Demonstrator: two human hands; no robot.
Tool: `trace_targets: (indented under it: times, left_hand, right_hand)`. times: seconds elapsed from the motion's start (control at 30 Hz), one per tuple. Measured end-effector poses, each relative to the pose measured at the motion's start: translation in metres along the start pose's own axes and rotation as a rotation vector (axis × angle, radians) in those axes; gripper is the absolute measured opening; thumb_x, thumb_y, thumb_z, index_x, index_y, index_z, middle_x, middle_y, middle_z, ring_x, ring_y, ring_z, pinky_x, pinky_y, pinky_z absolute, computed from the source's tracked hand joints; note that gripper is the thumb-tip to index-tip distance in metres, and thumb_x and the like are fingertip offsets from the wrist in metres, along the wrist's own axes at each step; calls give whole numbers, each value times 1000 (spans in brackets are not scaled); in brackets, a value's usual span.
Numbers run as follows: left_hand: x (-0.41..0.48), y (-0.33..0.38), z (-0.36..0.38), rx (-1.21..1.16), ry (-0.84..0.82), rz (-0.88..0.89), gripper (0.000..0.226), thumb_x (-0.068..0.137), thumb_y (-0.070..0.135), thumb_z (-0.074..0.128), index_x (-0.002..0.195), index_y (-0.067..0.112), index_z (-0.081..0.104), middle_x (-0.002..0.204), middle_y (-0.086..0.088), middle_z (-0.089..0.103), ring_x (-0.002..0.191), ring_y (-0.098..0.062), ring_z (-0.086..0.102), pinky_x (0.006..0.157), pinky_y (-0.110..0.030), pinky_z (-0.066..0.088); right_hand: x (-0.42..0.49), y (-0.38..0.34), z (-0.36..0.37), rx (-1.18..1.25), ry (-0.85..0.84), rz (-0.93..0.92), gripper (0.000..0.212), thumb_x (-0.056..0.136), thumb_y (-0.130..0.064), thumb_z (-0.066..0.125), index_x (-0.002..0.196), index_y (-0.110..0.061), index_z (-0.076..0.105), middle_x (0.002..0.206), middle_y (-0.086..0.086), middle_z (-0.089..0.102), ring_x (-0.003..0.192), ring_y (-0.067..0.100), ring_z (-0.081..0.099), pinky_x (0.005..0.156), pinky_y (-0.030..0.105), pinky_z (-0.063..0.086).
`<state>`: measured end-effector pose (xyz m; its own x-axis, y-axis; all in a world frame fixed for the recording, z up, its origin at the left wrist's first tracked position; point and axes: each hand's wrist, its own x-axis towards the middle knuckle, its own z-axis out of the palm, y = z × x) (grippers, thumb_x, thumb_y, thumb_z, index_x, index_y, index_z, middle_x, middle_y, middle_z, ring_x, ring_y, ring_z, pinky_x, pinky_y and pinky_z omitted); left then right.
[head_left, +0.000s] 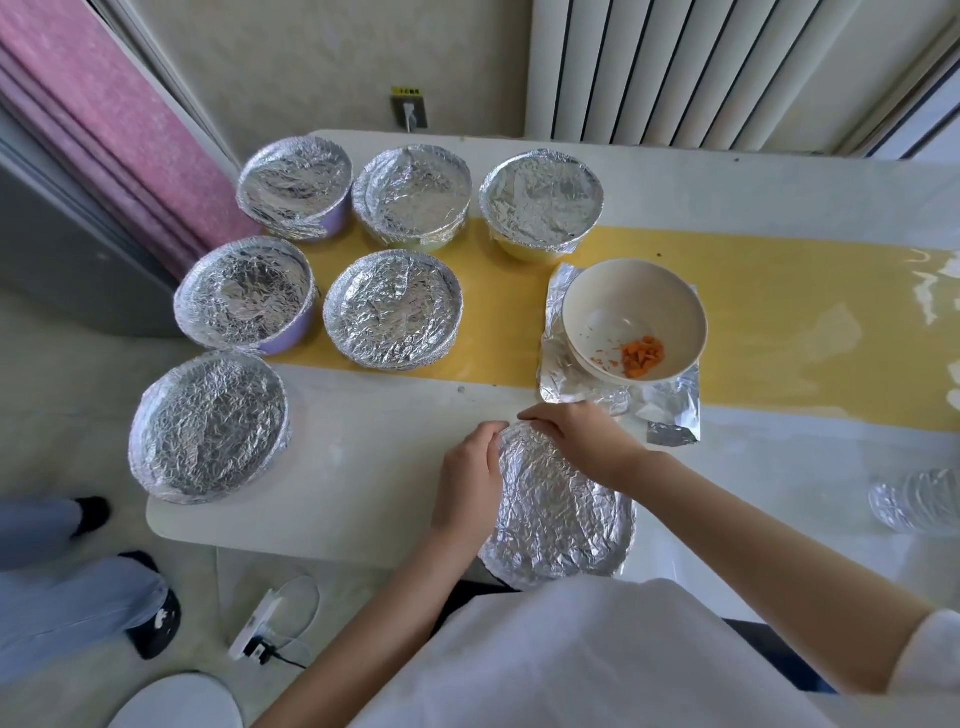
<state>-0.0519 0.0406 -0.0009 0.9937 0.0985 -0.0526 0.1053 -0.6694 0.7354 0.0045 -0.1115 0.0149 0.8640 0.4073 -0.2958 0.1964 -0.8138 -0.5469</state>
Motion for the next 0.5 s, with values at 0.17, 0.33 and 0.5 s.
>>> trace_targets:
  times: [0.17, 0.33, 0.5]
  left_hand:
    - [0, 2, 2, 19, 12, -3, 20, 95, 5, 46, 102, 8, 64, 83, -11, 69, 74, -30, 61, 62, -30, 37]
    - [-1, 6, 2, 21, 21, 14, 20, 94, 5, 47, 103, 8, 65, 84, -11, 70, 75, -28, 63, 63, -32, 41]
    - [-2, 3, 4, -19, -14, 23, 18, 96, 9, 47, 107, 6, 60, 91, -11, 69, 82, -28, 63, 66, -29, 40]
  right_hand:
    - [3, -3, -1, -190, -49, -14, 26, 95, -5, 42, 106, -14, 64, 88, 12, 67, 78, 29, 62, 66, 36, 47]
    - [5, -13, -9, -330, -126, -44, 28, 91, 2, 39, 106, -12, 57, 91, 8, 62, 76, 23, 55, 63, 32, 43]
    - [5, -14, -3, -318, -73, -71, 33, 92, -2, 43, 115, -17, 60, 98, 9, 67, 88, 28, 62, 66, 31, 39]
